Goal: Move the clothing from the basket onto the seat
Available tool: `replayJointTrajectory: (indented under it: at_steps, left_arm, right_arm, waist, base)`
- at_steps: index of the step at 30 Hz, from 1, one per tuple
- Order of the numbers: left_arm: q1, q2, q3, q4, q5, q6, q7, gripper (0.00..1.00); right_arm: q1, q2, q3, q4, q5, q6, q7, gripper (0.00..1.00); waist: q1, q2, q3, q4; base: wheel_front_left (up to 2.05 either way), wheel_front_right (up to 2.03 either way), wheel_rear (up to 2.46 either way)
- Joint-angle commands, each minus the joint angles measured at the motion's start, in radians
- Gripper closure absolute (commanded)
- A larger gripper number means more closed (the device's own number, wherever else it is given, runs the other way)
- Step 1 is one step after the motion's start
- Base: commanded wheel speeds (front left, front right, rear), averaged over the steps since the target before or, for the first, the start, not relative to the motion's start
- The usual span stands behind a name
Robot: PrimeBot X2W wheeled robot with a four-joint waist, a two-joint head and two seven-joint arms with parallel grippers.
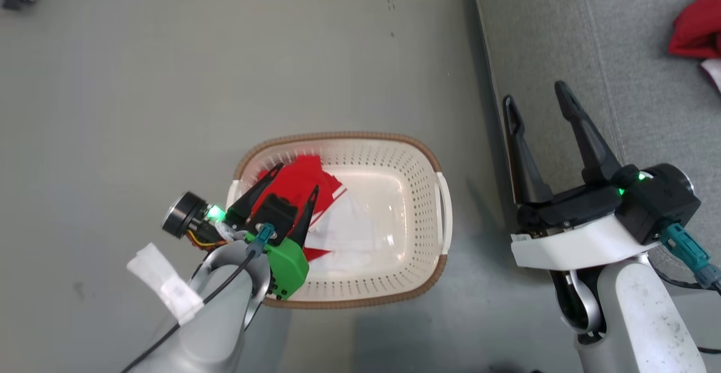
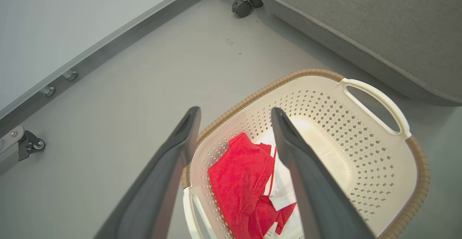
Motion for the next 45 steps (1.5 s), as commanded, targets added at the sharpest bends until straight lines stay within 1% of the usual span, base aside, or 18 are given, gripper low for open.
replayJointTrajectory:
  at_steps: [1,5,10,14,21,33,37,40,45]
  left_arm:
    - [-0.04,0.004,-0.009,0.019,0.008,-0.002,0.001,0.0]
    - [-0.123,0.009,-0.06,0.108,0.049,-0.006,0.029,0.0]
    - [-0.198,0.026,-0.11,0.197,0.092,-0.007,0.052,0.0]
    - [-0.245,0.046,-0.13,0.258,0.12,0.008,0.074,0.0]
    - [-0.315,0.087,-0.14,0.339,0.132,0.034,0.109,0.0]
    - [-0.41,0.163,-0.149,0.418,0.139,0.074,0.15,0.0]
    - [-0.429,0.182,-0.149,0.443,0.131,0.078,0.162,0.0]
    - [-0.444,0.19,-0.151,0.461,0.123,0.07,0.164,0.0]
    - [-0.465,0.186,-0.15,0.497,0.104,0.05,0.178,0.0]
  right_arm:
    - [-0.024,-0.002,0.004,0.005,0.008,0.0,-0.013,0.0]
    - [-0.061,-0.002,0.016,0.015,0.022,0.0,-0.039,0.0]
    - [-0.092,-0.002,0.031,0.031,0.044,0.0,-0.07,0.0]
    - [-0.109,-0.002,0.048,0.039,0.065,0.0,-0.086,0.0]
    - [-0.132,-0.002,0.077,0.05,0.109,0.0,-0.1,0.0]
    - [-0.145,-0.002,0.108,0.025,0.175,0.0,-0.101,0.0]
    - [-0.146,-0.002,0.112,0.021,0.186,0.0,-0.101,0.0]
    - [-0.141,-0.002,0.113,0.02,0.193,0.0,-0.101,0.0]
    - [-0.134,-0.002,0.11,0.019,0.191,0.0,-0.101,0.0]
  waist:
    - [0.0,-0.0001,0.135,-0.07]
    - [0.0,-0.0001,0.222,-0.101]
    - [0.0,-0.0001,0.304,-0.138]
    - [0.0,-0.0001,0.364,-0.166]
    - [0.0,-0.0001,0.45,-0.212]
    - [0.0,-0.0001,0.524,-0.266]
    - [0.0,-0.0001,0.533,-0.273]
    - [0.0,-0.0001,0.539,-0.273]
    - [0.0,-0.0001,0.546,-0.271]
  base:
    - [0.0,0.0,0.0]
    - [0.0,0.0,0.0]
    - [0.0,0.0,0.0]
    - [0.0,0.0,0.0]
    - [0.0,0.0,0.0]
    - [0.0,0.0,0.0]
    - [0.0,0.0,0.0]
    - [0.0,0.0,0.0]
    - [0.0,0.0,0.0]
